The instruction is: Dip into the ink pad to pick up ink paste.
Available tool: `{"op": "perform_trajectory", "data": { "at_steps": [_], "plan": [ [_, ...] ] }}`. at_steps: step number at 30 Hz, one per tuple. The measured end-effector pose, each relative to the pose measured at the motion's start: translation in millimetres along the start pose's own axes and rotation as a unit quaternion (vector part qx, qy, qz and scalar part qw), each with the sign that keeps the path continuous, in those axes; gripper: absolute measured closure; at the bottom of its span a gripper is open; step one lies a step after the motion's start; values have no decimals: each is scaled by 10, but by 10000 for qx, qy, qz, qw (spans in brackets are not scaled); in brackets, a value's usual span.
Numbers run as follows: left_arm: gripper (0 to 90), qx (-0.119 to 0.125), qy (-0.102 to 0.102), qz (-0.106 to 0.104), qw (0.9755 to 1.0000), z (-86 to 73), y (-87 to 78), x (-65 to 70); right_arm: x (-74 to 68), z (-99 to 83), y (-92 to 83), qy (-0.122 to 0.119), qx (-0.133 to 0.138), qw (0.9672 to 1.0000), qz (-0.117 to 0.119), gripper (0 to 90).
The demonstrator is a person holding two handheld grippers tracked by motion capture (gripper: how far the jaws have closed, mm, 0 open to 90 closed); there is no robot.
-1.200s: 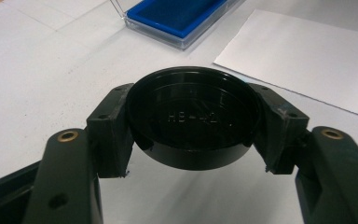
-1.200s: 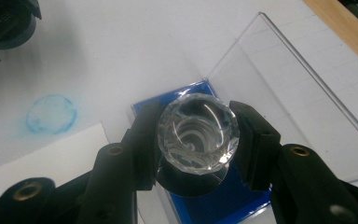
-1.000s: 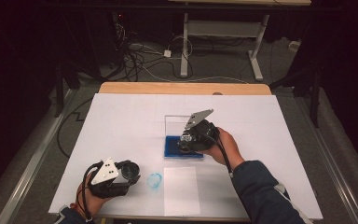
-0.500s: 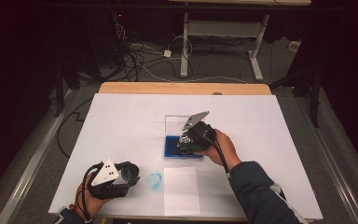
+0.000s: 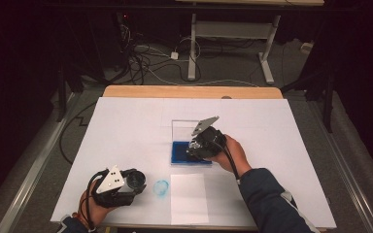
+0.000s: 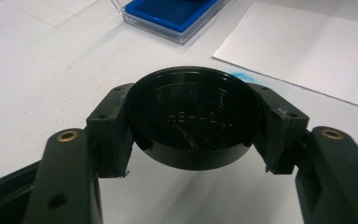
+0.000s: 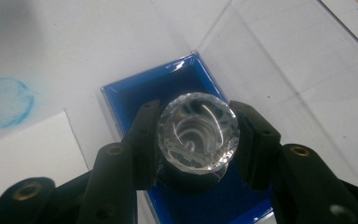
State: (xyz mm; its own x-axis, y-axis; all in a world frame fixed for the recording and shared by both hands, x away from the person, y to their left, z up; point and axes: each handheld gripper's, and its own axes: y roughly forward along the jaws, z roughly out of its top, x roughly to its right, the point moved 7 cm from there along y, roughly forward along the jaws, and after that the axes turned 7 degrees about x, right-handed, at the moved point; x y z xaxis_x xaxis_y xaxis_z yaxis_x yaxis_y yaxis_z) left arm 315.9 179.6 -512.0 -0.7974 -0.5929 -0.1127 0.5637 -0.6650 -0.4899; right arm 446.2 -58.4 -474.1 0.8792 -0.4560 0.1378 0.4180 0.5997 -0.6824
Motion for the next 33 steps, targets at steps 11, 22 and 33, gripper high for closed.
{"op": "perform_trajectory", "data": {
  "at_steps": [11, 22, 33],
  "plan": [
    [362, -22, 2, -5, 10000, -9, -3, 4, 45, -36, 41, 341, 121, 9992, 194, 563],
    [362, -30, 33, -26, 10000, -5, -12, 17, 48, -54, 30, 366, 120, 9991, 182, 564],
    [362, -56, 28, -38, 10000, -12, -10, 22, 31, -49, 38, 282, 93, 9995, 126, 564]
  ]
}}
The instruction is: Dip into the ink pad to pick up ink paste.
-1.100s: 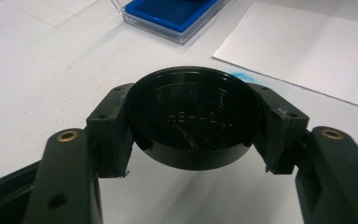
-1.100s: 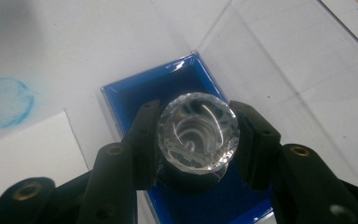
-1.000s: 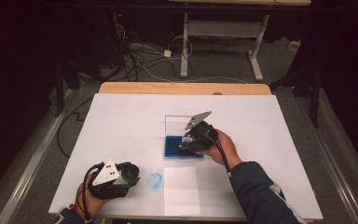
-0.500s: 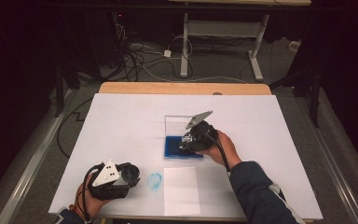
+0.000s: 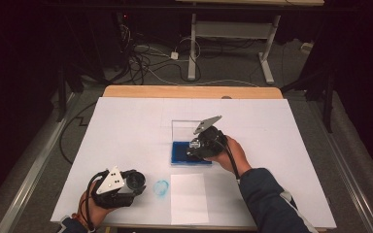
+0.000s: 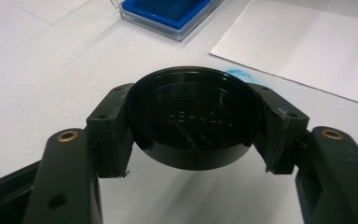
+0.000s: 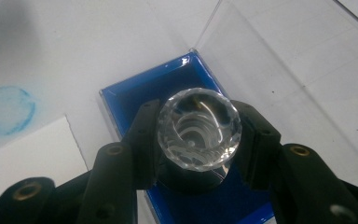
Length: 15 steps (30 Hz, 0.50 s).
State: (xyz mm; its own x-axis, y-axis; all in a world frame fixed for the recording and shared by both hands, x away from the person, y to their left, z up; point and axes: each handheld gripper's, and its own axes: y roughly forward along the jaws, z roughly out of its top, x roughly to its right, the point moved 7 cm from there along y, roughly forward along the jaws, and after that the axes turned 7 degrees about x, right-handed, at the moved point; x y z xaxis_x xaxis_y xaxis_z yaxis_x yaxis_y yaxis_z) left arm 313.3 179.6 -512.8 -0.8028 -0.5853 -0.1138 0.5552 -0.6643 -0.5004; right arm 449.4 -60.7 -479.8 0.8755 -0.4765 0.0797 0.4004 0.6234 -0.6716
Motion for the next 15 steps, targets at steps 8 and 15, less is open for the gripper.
{"op": "perform_trajectory", "data": {
  "at_steps": [8, 15],
  "plan": [
    [362, 8, -15, -14, 10000, 0, 1, 3, -4, -2, 1, 20, -36, 10000, -44, 564],
    [362, -9, 5, 13, 10000, -2, 0, 1, -10, 2, -6, -111, -95, 9999, -82, 564]
  ]
}}
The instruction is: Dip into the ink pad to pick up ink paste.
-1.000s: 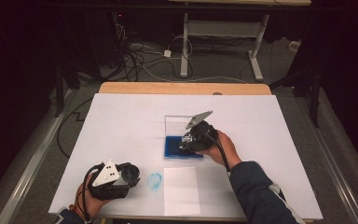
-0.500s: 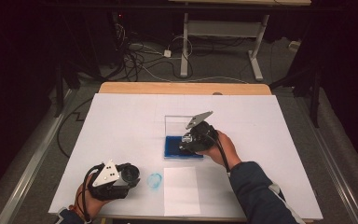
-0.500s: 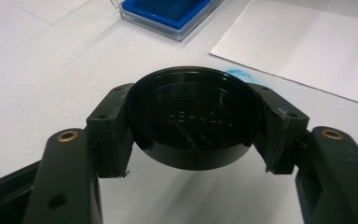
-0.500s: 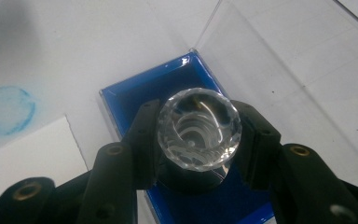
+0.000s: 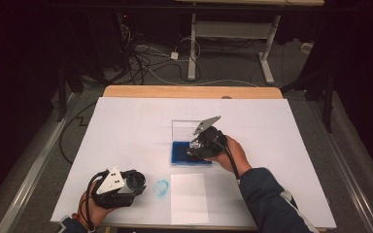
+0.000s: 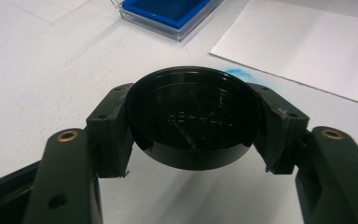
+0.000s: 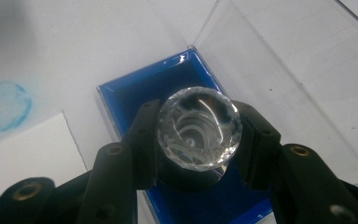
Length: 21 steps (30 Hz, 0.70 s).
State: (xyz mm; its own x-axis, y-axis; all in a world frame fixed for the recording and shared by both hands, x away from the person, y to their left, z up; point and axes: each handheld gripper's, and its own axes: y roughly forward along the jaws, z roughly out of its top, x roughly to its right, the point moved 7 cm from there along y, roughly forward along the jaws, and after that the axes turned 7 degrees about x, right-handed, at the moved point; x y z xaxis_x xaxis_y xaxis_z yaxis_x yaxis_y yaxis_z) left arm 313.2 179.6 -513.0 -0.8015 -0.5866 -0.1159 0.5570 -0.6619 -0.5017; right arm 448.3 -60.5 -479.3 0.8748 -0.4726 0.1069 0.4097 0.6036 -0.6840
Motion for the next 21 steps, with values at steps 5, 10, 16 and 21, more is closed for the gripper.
{"op": "perform_trajectory", "data": {
  "at_steps": [5, 10, 16, 21],
  "plan": [
    [362, -10, -10, -1, 10000, -3, 5, 2, -13, -5, -17, -38, -57, 10000, -22, 564],
    [362, -17, 20, -5, 10000, 6, 15, 12, 14, 21, -24, -50, -146, 9998, 127, 564],
    [362, -30, -1, -5, 10000, -1, 20, -2, 71, 121, -198, 87, 159, 9998, 65, 563],
    [362, 1, 3, -10, 10000, 13, 16, 5, 92, 268, -394, 32, 368, 9993, -53, 563]
  ]
}}
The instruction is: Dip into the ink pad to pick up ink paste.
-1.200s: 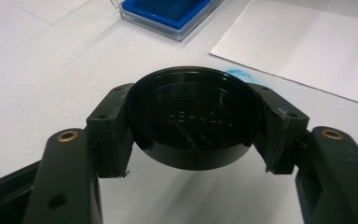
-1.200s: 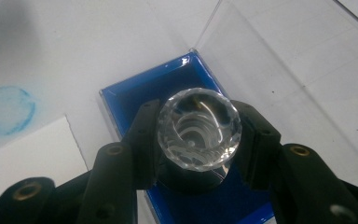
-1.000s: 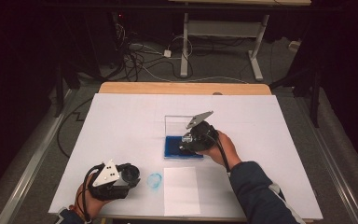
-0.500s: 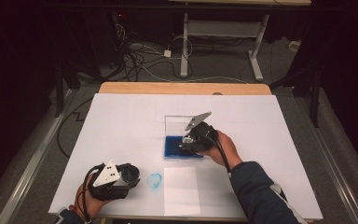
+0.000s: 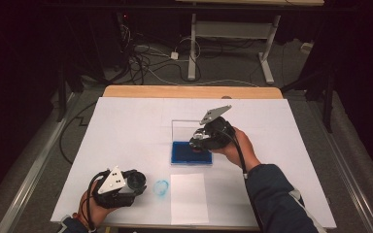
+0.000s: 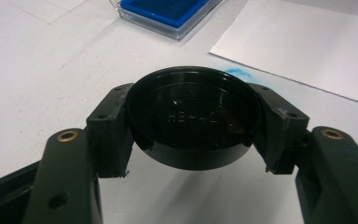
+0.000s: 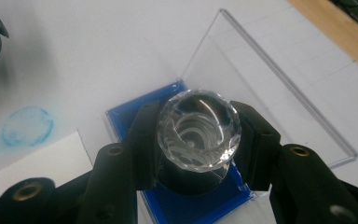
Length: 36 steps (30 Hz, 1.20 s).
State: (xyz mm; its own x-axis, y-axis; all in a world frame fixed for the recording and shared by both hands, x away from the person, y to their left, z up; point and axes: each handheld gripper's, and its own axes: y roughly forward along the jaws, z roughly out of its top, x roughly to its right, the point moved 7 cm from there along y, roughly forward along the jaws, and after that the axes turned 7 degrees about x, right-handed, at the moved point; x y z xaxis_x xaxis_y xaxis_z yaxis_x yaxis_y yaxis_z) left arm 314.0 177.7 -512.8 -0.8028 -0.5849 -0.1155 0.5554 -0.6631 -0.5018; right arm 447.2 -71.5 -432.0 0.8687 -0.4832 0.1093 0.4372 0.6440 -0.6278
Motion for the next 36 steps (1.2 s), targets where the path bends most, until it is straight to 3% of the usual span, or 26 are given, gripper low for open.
{"op": "perform_trajectory", "data": {
  "at_steps": [10, 26, 31, 36],
  "plan": [
    [362, 17, 8, -3, 10000, 6, -4, 0, -16, 73, -80, -90, 32, 9999, -50, 563],
    [361, -1, -8, 3, 10000, -1, -9, -3, -63, -302, 327, 83, -450, 9989, 142, 563],
    [362, -11, 0, -7, 10000, -2, -7, 3, -65, -313, 338, 175, -406, 9990, 118, 563],
    [361, -18, 5, -21, 10000, -1, -3, 8, -77, -324, 336, 43, -409, 9991, 61, 564]
  ]
}}
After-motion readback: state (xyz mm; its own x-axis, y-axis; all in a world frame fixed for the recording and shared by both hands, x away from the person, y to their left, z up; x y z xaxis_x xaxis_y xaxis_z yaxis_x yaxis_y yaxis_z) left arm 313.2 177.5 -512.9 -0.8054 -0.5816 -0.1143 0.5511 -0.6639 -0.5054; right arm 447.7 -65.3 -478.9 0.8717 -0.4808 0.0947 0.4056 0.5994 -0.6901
